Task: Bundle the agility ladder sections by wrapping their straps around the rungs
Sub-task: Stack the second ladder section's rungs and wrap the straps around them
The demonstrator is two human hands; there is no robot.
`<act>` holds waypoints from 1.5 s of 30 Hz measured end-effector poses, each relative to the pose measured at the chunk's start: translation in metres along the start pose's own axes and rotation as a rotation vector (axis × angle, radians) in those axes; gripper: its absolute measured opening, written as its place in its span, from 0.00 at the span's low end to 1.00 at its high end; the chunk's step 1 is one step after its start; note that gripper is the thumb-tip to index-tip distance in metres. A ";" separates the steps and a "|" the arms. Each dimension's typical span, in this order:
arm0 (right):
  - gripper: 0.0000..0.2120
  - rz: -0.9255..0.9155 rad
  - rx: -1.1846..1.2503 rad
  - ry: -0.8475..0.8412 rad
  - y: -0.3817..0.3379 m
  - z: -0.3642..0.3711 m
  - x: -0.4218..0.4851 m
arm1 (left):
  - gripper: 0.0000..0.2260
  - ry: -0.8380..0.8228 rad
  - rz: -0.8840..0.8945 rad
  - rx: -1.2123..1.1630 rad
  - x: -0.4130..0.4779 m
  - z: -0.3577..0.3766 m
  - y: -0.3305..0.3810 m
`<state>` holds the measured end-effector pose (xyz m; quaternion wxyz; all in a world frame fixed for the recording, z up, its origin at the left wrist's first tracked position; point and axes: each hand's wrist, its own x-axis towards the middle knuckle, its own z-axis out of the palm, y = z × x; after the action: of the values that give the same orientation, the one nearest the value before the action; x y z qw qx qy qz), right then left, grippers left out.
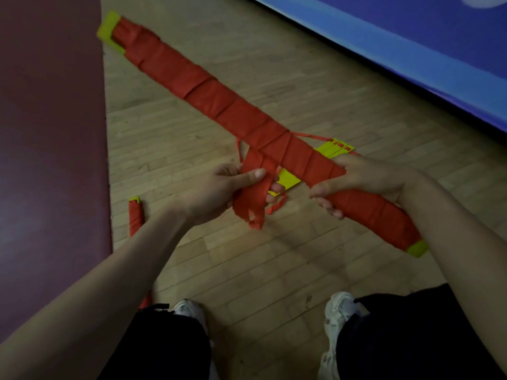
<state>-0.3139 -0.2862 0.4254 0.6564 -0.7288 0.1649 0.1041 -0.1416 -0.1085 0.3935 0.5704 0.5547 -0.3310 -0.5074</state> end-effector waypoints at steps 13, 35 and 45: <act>0.08 -0.081 -0.499 0.328 0.014 0.006 0.024 | 0.09 0.178 -0.094 -0.100 0.000 0.023 0.002; 0.31 -0.338 -1.464 0.824 0.039 0.042 0.046 | 0.28 0.502 -0.068 -0.030 0.003 0.024 0.000; 0.34 -0.180 -1.143 0.591 0.022 0.026 0.038 | 0.17 0.448 -0.061 -0.131 0.003 0.026 0.002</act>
<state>-0.2856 -0.2659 0.3882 0.0981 -0.9721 0.1954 -0.0848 -0.1650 -0.1192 0.3995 0.6489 0.6251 -0.1456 -0.4087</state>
